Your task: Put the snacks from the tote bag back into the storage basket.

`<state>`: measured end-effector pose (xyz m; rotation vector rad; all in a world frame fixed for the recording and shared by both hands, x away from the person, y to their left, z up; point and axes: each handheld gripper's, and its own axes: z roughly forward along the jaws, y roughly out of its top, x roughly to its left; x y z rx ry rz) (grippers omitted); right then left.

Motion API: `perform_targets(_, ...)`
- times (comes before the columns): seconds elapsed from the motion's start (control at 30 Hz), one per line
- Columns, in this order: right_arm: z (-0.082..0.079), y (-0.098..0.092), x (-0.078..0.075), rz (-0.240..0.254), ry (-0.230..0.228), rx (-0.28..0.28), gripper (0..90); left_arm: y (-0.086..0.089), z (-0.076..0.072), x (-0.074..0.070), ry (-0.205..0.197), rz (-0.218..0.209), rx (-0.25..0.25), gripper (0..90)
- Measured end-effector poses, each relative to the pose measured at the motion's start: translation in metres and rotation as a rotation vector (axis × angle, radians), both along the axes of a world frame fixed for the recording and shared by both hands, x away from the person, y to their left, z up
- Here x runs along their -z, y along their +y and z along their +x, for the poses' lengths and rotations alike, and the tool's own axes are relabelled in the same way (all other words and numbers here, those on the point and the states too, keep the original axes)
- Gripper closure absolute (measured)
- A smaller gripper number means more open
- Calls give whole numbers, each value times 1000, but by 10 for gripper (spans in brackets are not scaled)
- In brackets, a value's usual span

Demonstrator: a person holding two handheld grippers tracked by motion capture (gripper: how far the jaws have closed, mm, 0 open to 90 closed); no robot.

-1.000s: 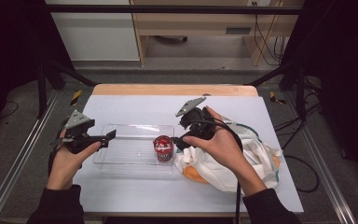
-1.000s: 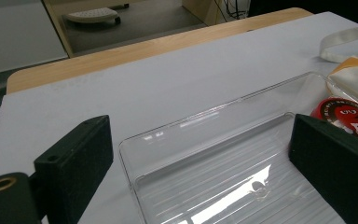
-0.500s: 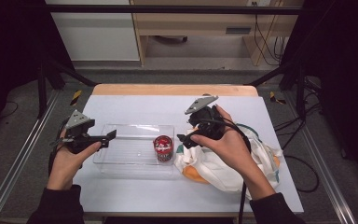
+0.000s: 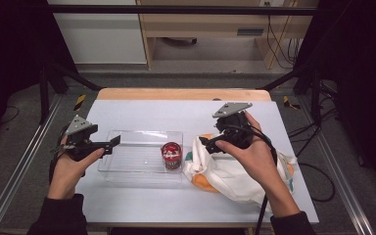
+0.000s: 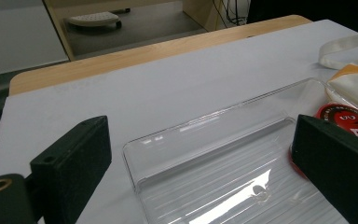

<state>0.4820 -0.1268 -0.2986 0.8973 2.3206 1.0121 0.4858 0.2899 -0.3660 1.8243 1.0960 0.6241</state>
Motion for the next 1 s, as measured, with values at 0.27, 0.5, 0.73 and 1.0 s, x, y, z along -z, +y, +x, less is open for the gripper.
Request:
perform_targets(0.27, -5, -28, 5, 13, -9, 69, 64, 1, 0, 1, -1, -1, 2, 45)
perform_targets(0.5, -9, -53, 13, 16, -5, 130, 64, 3, 1, 2, 3, 0, -2, 43)
perform_targets(0.73, -13, -79, 20, 22, -17, 202, 64, 5, 1, 2, 4, 0, -4, 43)
perform_targets(1.0, -17, -101, 34, 21, -16, 261, 65, 6, 1, 3, 5, -2, -7, 43)
